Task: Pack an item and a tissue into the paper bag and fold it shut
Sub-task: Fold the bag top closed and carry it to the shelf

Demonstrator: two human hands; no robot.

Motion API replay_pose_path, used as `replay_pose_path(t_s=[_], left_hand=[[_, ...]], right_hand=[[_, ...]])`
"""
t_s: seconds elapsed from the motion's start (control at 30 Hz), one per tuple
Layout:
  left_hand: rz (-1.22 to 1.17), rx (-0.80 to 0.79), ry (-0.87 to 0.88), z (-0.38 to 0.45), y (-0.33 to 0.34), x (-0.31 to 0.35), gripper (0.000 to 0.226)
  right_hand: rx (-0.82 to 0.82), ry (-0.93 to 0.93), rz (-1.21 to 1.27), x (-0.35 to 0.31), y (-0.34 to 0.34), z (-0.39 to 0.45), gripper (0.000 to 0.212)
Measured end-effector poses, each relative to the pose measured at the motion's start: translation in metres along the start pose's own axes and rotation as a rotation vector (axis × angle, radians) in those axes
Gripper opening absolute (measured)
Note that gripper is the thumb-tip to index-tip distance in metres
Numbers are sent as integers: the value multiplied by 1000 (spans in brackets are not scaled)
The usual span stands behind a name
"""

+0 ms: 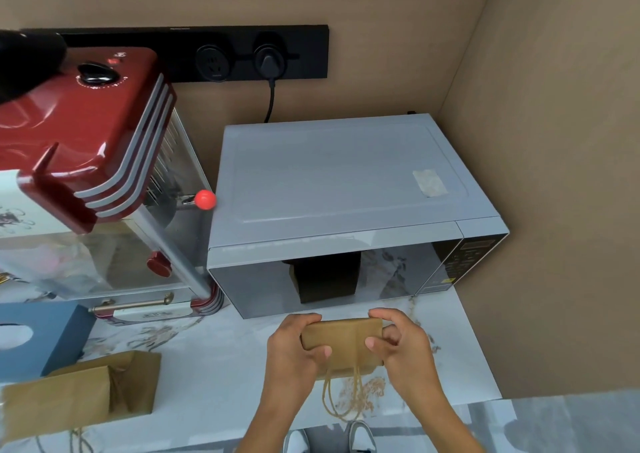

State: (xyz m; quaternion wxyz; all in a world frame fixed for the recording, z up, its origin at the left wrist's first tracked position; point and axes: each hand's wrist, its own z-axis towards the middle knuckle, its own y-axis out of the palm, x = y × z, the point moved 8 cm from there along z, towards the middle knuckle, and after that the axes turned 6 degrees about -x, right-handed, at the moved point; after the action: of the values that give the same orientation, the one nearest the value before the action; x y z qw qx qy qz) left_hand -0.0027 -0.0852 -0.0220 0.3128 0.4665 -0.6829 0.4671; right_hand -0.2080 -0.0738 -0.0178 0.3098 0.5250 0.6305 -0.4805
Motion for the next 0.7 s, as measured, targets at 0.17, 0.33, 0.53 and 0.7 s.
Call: replay_pose_path(t_s=[0.17, 0.33, 0.53, 0.7], left_hand=[[171, 19, 60, 2, -9, -1, 43], [89, -20, 68, 0, -12, -12, 27], [19, -121, 62, -19, 21, -7, 19], [40, -176, 106, -46, 64, 11, 23]], right_hand=[[39, -6, -110, -2, 0, -3, 32], [94, -17, -63, 3, -9, -12, 28], [143, -29, -7, 24, -38, -34, 29], [179, -58, 66, 47, -85, -58, 31]])
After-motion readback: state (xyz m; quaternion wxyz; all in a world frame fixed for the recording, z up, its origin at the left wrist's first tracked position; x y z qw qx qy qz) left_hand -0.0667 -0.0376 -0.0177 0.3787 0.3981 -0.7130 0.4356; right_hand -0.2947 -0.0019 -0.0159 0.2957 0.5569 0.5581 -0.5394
